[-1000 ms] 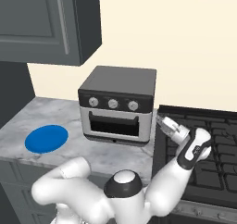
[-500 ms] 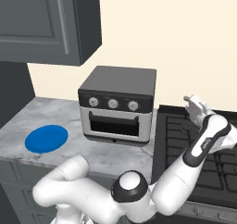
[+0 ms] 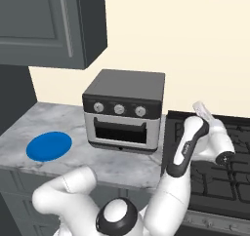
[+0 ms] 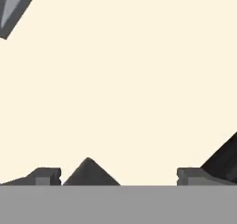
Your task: Pull the toaster oven rack outwards. Pick up the baguette from the plate and place it on the toaster oven rack. Close the toaster oven door fully and set the temperature to the lowest setting.
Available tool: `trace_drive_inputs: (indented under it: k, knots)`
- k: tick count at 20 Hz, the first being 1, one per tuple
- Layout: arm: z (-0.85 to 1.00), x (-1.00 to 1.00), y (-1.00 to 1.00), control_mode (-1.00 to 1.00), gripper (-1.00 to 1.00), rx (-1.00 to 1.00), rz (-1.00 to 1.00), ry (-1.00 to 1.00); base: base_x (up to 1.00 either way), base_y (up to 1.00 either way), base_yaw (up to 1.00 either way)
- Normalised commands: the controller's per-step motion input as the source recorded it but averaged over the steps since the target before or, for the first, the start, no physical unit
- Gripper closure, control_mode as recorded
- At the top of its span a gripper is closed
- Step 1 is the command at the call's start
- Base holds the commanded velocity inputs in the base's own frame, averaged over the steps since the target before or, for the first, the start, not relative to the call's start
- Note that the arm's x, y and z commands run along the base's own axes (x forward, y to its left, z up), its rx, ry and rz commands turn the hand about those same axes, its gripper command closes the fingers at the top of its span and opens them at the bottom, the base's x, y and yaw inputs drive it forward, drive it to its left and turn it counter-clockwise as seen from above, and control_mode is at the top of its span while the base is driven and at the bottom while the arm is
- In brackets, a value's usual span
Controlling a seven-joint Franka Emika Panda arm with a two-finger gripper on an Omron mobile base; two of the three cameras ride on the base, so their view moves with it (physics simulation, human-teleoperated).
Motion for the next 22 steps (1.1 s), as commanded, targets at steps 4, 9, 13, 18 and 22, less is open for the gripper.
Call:
trace_drive_inputs:
  k: [4,9,13,18,22]
  knots:
    - [0.0,-0.18,0.06,-1.0,-1.0,-0.29,-0.66,0.02,0.0,0.0,0.0]
    - [0.11,-0.44,0.0,-1.0,-1.0,-0.33,-0.32,0.12,0.0,0.0,0.0]
    - [0.12,-0.56,0.0,-1.0,-1.0,-0.35,-0.03,0.2,0.0,0.0,0.0]
    - [0.17,-0.67,-0.01,-1.0,-1.0,-0.25,0.0,0.36,0.0,0.0,0.0]
    - [0.34,-0.7,-0.14,-1.0,-1.0,-0.12,0.0,0.42,0.0,0.0,0.0]
